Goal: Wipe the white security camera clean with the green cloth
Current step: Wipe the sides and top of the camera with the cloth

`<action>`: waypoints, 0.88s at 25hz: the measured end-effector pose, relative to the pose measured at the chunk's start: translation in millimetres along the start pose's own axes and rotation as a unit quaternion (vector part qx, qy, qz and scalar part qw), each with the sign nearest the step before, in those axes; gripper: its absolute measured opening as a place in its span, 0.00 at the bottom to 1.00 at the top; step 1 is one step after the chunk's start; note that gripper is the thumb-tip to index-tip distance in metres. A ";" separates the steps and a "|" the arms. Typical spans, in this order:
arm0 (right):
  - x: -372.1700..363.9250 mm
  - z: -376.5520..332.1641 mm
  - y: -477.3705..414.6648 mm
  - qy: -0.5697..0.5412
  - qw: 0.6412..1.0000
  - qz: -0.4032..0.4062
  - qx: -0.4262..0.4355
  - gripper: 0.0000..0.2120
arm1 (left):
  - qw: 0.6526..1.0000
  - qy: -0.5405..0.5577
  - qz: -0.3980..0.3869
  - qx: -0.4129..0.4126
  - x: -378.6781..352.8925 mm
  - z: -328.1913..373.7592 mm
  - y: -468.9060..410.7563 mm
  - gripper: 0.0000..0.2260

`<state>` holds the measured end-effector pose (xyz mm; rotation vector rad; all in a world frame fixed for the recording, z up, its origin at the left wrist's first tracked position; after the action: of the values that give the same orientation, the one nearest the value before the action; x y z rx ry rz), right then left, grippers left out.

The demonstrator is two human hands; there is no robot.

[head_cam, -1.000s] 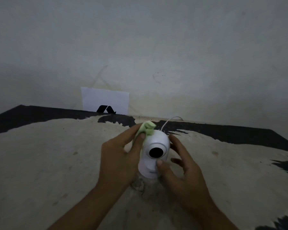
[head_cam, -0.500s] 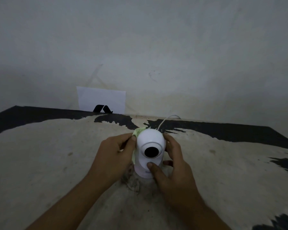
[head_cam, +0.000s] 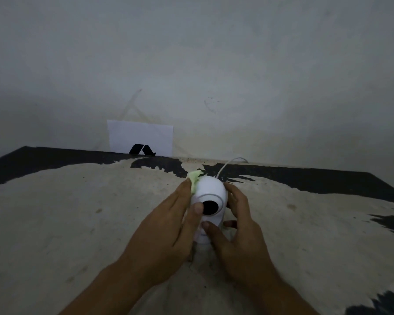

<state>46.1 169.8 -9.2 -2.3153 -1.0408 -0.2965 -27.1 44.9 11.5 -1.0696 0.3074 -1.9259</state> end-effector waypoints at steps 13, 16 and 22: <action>-1.8 -1.8 -1.1 0.020 0.998 -0.029 -0.054 0.34 | 0.996 -0.053 -0.063 -0.040 -7.5 10.2 12.8 0.32; -4.1 -4.2 -6.4 0.030 0.990 -0.114 -0.081 0.32 | 0.980 -0.138 -0.099 -0.103 -3.2 14.7 6.1 0.30; 1.4 1.3 -1.6 0.011 0.998 -0.049 -0.048 0.33 | 0.964 -0.199 -0.105 -0.145 -1.4 13.6 3.6 0.28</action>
<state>45.9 172.3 -9.0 -2.3431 -1.1542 -0.4186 -14.1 46.4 16.8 -1.7112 0.2613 -1.8273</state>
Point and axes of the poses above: each hand's wrist, its own y-axis away from the middle knuckle, its own x-axis out of the back of the hand, z = x × y, the point moved 3 cm from there along -y, towards the middle knuckle, and after that the axes turned 2 degrees about z, right-handed, at the moved point
